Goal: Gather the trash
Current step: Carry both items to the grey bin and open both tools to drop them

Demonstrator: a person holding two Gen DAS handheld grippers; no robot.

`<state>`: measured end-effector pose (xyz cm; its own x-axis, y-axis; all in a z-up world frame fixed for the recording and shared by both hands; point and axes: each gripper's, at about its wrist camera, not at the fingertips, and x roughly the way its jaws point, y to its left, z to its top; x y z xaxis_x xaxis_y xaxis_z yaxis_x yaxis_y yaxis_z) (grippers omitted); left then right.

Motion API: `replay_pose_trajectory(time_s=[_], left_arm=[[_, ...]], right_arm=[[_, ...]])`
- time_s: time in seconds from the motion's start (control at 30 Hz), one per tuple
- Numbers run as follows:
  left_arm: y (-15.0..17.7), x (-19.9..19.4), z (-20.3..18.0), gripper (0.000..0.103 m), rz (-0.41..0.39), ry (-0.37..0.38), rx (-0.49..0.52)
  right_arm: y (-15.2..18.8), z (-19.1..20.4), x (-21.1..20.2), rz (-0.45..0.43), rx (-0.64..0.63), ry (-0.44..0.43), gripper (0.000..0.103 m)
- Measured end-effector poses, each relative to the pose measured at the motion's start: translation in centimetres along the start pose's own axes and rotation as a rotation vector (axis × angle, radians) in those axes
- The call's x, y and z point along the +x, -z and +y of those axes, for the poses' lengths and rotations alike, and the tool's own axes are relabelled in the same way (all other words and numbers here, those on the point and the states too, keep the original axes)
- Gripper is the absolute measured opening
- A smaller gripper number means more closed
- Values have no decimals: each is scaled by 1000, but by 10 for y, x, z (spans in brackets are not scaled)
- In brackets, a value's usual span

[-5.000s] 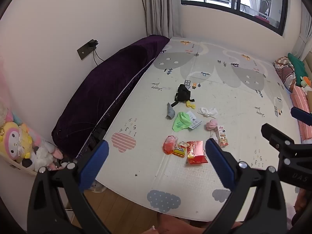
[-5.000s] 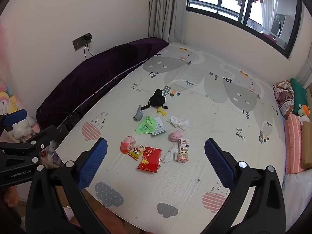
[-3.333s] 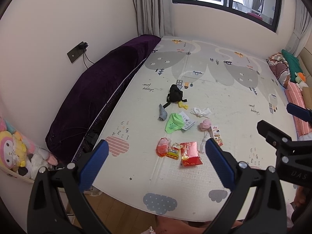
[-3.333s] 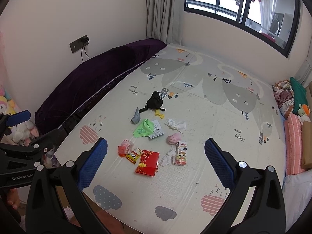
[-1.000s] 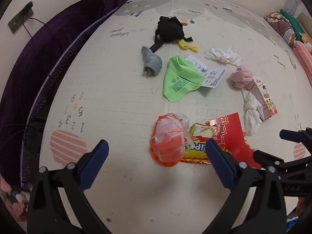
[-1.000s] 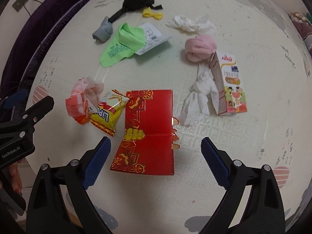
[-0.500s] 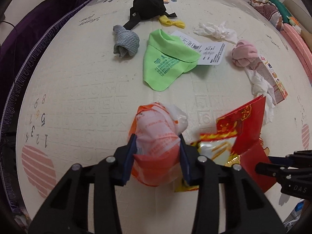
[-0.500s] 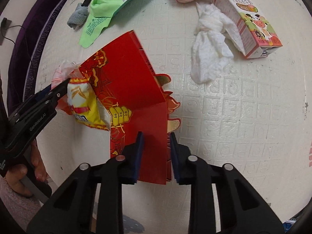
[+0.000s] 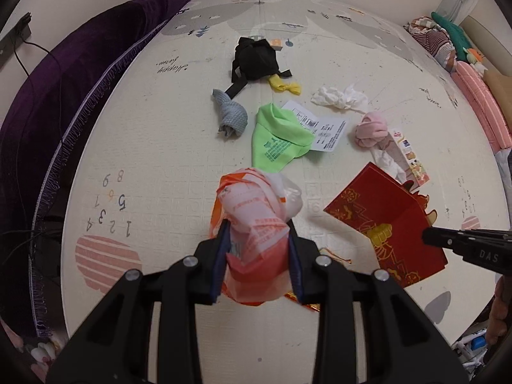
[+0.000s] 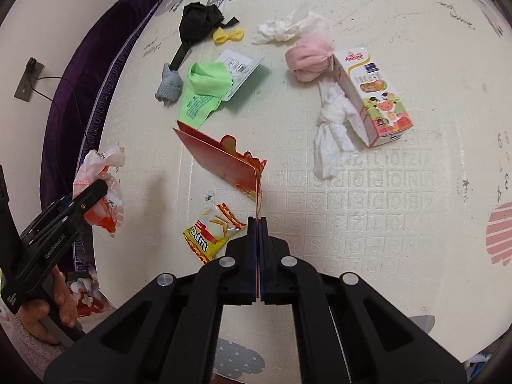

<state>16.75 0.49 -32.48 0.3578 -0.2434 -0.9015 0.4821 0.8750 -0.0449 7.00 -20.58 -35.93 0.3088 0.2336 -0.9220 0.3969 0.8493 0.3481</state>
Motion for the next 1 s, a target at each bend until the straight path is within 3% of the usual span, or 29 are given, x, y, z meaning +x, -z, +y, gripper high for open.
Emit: replay_pose_trajectory(time_s=[0.23,0.5,0.77,1.0], left_arm=[[-9,-57,-55,33,-24,83,129],[-9,-107,-176,33,-45,227,374],[30,-144,-351,33,-52,392,671],[115,-161,-510,34,1,562,930]], right_arm=[[21,-22,-75,-116,110,28,1],[81,-101,-190,-251,289,107,1],[199,-228,-286,-372,568,211,1],[338,-356,-344,-426,864,322,1]])
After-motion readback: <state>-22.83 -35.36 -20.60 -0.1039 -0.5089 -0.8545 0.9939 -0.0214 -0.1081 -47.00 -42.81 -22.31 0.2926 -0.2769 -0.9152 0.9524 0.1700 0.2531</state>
